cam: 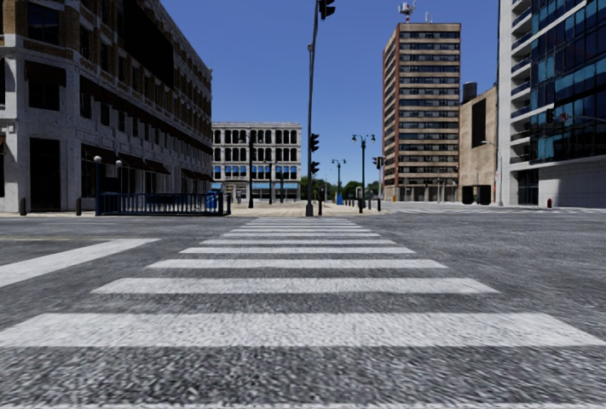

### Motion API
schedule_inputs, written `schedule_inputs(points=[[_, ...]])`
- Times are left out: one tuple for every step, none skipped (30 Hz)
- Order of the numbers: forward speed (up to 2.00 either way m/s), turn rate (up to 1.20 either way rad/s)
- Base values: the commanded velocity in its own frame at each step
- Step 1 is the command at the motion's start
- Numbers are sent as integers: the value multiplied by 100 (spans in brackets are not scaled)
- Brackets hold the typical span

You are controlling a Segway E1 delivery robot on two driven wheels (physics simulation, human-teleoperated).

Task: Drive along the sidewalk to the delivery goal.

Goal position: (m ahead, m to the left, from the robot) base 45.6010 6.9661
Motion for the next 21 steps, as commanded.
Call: schedule_inputs(points=[[190,0],[190,0],[190,0],[190,0],[190,0],[190,0],[190,0],[190,0],[190,0],[190,0],[190,0],[190,0],[190,0],[190,0],[190,0],[190,0],[190,0],[190,0],[190,0],[190,0],[190,0]])
